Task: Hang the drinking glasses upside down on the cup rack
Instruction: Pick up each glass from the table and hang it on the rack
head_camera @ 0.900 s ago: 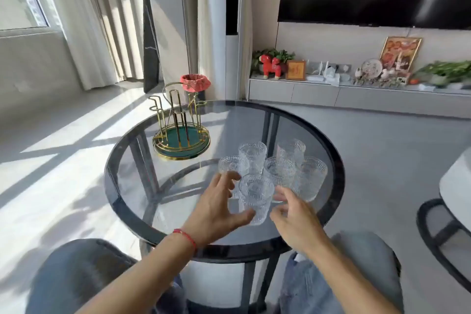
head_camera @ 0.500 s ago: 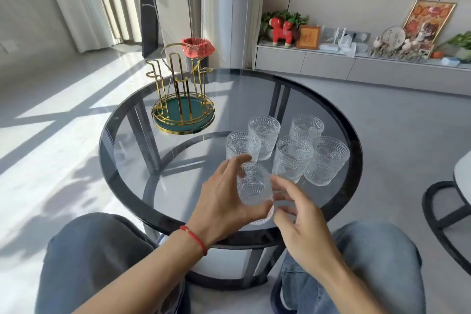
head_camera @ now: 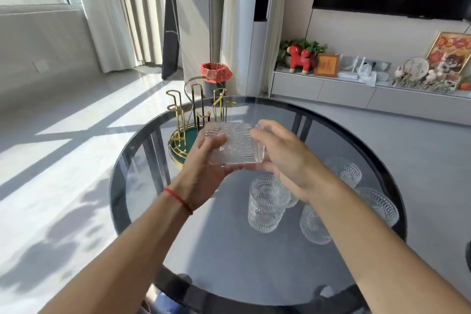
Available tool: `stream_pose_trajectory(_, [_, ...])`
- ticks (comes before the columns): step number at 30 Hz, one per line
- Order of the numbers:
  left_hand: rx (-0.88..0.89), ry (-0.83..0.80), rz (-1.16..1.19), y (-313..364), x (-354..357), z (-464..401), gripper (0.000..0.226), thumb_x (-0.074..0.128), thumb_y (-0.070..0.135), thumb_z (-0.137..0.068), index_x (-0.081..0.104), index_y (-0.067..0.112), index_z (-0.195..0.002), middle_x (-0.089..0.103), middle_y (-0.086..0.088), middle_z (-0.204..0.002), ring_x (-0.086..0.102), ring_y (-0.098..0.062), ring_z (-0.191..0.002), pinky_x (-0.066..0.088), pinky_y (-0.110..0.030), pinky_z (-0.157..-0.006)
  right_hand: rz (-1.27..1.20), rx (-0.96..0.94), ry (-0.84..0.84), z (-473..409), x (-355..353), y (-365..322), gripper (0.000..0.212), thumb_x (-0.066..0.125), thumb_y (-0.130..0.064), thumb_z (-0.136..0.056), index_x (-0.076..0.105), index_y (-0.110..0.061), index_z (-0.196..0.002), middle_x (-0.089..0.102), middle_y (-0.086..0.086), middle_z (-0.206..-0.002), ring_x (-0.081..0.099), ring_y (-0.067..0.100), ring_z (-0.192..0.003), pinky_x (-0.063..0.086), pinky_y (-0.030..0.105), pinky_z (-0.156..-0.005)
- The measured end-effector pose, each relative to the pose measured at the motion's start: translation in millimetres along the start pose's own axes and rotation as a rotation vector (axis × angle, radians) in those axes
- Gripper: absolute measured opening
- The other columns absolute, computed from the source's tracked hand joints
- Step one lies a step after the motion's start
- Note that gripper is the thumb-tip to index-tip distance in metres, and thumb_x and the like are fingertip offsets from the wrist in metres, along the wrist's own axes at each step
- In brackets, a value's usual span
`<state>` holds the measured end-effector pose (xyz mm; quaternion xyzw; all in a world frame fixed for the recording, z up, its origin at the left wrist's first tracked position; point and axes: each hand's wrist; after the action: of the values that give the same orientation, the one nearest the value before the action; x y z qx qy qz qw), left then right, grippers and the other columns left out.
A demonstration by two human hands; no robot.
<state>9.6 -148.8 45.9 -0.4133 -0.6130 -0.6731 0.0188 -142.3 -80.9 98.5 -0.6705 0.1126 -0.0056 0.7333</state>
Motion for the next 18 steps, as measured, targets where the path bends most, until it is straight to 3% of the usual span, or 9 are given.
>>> stream_pose_trajectory(2, [-0.028, 0.012, 0.037, -3, -8, -8, 0.072, 0.07, 0.024, -0.085, 0.038, 0.002, -0.145, 0.048, -0.026, -0.147, 0.054, -0.041, -0.129, 0.048, -0.058, -0.103, 0.06, -0.002, 0.018, -21, -3, 2, 0.057, 0.062, -0.043, -0.098, 0.05, -0.019, -0.147, 0.055, -0.003, -0.14, 0.057, 0.02, -0.124, 0.056, 0.052, -0.101])
stream_pose_trajectory(5, [-0.021, 0.047, -0.194, -3, -27, -17, 0.055, 0.073, 0.036, -0.087, 0.056, 0.015, -0.136, 0.066, -0.013, -0.131, 0.065, -0.031, -0.117, 0.058, -0.047, -0.09, 0.123, -0.056, 0.046, -44, -13, 3, 0.054, 0.063, -0.04, -0.099, 0.054, -0.014, -0.145, 0.058, 0.001, -0.14, 0.066, 0.015, -0.11, 0.064, 0.044, -0.085])
stream_pose_trajectory(7, [0.051, 0.158, -0.498, -7, -43, -18, 0.049, 0.074, 0.044, -0.085, 0.064, 0.02, -0.126, 0.072, -0.007, -0.118, 0.07, -0.017, -0.106, 0.061, -0.04, -0.084, 0.285, -0.082, 0.099, -56, -26, 5, 0.051, 0.057, -0.046, -0.099, 0.054, -0.02, -0.143, 0.059, -0.007, -0.128, 0.073, 0.013, -0.088, 0.063, 0.05, -0.086])
stream_pose_trajectory(9, [0.228, 0.363, -1.024, -16, -65, -18, 0.029, 0.071, 0.039, -0.086, 0.068, 0.02, -0.109, 0.071, 0.0, -0.105, 0.066, -0.009, -0.096, 0.059, -0.03, -0.079, 0.391, -0.11, 0.188, -68, -42, 7, 0.041, 0.054, -0.049, -0.095, 0.06, -0.028, -0.13, 0.06, -0.012, -0.111, 0.073, 0.011, -0.071, 0.062, 0.056, -0.086])
stream_pose_trajectory(11, [0.323, 0.429, -1.422, -27, -83, -20, 0.014, 0.07, 0.024, -0.086, 0.068, 0.019, -0.099, 0.065, 0.001, -0.102, 0.056, -0.016, -0.099, 0.051, -0.03, -0.081, 0.408, -0.136, 0.299, -83, -57, 5, 0.017, 0.054, -0.044, -0.096, 0.063, -0.037, -0.11, 0.066, -0.008, -0.112, 0.074, 0.02, -0.079, 0.062, 0.055, -0.083])
stream_pose_trajectory(12, [0.321, 0.413, -1.505, -31, -89, -22, 0.014, 0.07, 0.019, -0.086, 0.068, 0.018, -0.1, 0.064, -0.001, -0.104, 0.052, -0.019, -0.103, 0.046, -0.029, -0.084, 0.4, -0.14, 0.349, -92, -63, 3, 0.015, 0.055, -0.041, -0.098, 0.062, -0.036, -0.11, 0.067, -0.004, -0.117, 0.074, 0.027, -0.085, 0.062, 0.054, -0.084])
stream_pose_trajectory(15, [0.309, 0.392, -1.566, -41, -100, -30, 0.017, 0.071, 0.02, -0.085, 0.069, 0.018, -0.102, 0.062, -0.003, -0.109, 0.045, -0.022, -0.108, 0.044, -0.033, -0.089, 0.331, -0.159, 0.429, -126, -72, -12, 0.033, 0.053, -0.032, -0.1, 0.06, -0.012, -0.125, 0.067, 0.013, -0.124, 0.068, 0.037, -0.106, 0.062, 0.052, -0.082])
stream_pose_trajectory(18, [0.364, 0.412, -1.639, -48, -103, -36, 0.018, 0.075, 0.027, -0.084, 0.072, 0.018, -0.099, 0.061, -0.004, -0.105, 0.046, -0.025, -0.105, 0.049, -0.043, -0.084, 0.244, -0.232, 0.397, -164, -61, -39, 0.02, 0.055, -0.027, -0.097, 0.067, -0.018, -0.109, 0.069, 0.004, -0.107, 0.069, 0.028, -0.103, 0.063, 0.05, -0.079])
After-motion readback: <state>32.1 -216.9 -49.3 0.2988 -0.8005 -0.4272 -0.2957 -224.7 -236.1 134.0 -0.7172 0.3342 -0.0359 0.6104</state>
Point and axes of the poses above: each hand's wrist, its own z-axis away from the middle knuckle, its own x-axis out of the palm, y = z × x
